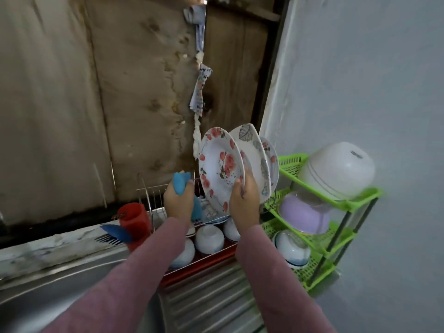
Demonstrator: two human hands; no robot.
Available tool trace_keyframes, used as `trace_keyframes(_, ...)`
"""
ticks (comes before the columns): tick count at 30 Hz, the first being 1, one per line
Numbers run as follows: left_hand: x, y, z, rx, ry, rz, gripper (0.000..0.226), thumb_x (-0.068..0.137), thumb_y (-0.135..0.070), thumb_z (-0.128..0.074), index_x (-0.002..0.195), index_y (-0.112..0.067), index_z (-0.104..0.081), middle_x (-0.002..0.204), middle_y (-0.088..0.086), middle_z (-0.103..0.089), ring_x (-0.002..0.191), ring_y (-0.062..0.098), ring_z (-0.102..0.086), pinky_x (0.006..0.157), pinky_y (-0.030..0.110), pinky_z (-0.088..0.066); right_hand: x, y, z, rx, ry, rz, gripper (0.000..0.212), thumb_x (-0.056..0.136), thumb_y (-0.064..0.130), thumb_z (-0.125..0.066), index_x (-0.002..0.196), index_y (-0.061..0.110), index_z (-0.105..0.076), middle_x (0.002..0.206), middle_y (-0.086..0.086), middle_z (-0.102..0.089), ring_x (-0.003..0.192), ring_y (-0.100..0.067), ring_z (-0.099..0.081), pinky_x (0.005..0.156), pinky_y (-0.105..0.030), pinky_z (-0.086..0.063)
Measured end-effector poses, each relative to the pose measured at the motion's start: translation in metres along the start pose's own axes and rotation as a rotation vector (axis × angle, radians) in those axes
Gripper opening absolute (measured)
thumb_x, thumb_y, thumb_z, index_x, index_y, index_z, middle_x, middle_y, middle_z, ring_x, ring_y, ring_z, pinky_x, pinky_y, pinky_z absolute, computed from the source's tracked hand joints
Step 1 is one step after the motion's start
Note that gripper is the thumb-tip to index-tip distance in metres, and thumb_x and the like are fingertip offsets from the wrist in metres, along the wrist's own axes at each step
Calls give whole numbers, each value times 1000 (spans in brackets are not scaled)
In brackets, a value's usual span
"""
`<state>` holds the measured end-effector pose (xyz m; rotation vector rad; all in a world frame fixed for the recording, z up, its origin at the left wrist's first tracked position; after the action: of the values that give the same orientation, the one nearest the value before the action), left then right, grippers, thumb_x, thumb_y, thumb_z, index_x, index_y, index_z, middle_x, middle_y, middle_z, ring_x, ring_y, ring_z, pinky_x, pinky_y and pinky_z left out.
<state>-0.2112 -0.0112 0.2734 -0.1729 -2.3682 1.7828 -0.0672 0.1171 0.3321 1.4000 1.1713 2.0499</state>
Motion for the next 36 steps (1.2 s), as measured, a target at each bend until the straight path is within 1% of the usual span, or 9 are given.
trace_keyframes(3,10,7,-3,12,-61,4,38,94,-17,-62,132,-18,-57,111,6,-61,94,19,-56,88,37,-47,14,-13,-19,-72,56,30,50,100,-3,-38,145,17,-46,146,-2,-49,138,-13,-39,118,-19,-26)
trace_keyframes(5,14,12,-5,15,-97,15,38,94,-16,-62,132,-16,-58,116,10,-62,96,20,-58,91,39,-49,23,-24,-26,-97,73,7,55,99,-6,-37,150,16,-40,154,-5,-40,138,-1,-26,105,5,-9)
trace_keyframes(6,16,13,-8,25,-104,18,37,94,-17,-61,131,-16,-59,116,11,-63,96,21,-58,93,41,-50,27,-28,-29,-109,70,1,57,99,-5,-37,151,17,-39,155,-4,-37,136,4,-23,103,7,-6)
trace_keyframes(10,19,18,-10,60,-135,24,35,95,-18,-60,130,-18,-58,108,8,-63,96,24,-60,94,45,-52,35,-48,-50,-160,93,-12,58,95,5,-37,150,23,-40,153,-5,-39,143,-18,-32,122,-33,-20)
trace_keyframes(14,19,21,-9,66,-157,12,35,97,-19,-58,132,-17,-56,104,2,-61,93,19,-59,85,38,-51,30,-79,-61,-147,181,-150,59,99,-1,-41,153,22,-37,150,-13,-38,142,-28,-35,116,-35,-30)
trace_keyframes(18,18,24,-7,77,-181,15,33,98,-19,-57,130,-17,-56,98,-3,-60,87,12,-58,78,31,-47,31,-80,-61,-127,172,-113,62,97,-5,-42,153,21,-38,151,-14,-37,142,-30,-36,116,-35,-34)
trace_keyframes(23,13,26,-10,85,-192,7,27,98,-19,-57,125,-19,-56,96,-4,-59,86,11,-57,81,35,-47,30,-67,-52,-56,118,-20,63,96,-9,-43,151,22,-40,152,-8,-37,141,-21,-37,107,-16,-27)
trace_keyframes(28,10,27,-13,98,-195,16,12,98,-20,-57,109,-24,-55,95,-3,-59,86,13,-58,84,37,-48,31,-79,-61,-59,210,-56,63,96,-9,-43,151,21,-39,159,-9,-29,149,-23,-25,113,-20,-21)
trace_keyframes(36,1,22,-16,66,-173,-36,14,96,-22,-60,97,-36,-57,95,-3,-62,89,18,-60,84,37,-52,23,-77,-58,-55,325,1,60,103,21,-50,157,22,-23,163,-7,-21,151,-21,-18,115,-24,-18)
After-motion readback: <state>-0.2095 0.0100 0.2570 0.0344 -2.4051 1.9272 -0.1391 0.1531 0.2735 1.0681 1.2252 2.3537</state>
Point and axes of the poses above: each hand's wrist, its own x-axis towards the middle knuckle, its own z-axis out of the back of the hand, y = z × x, the point moved 9 cm from there along x, towards the middle knuckle
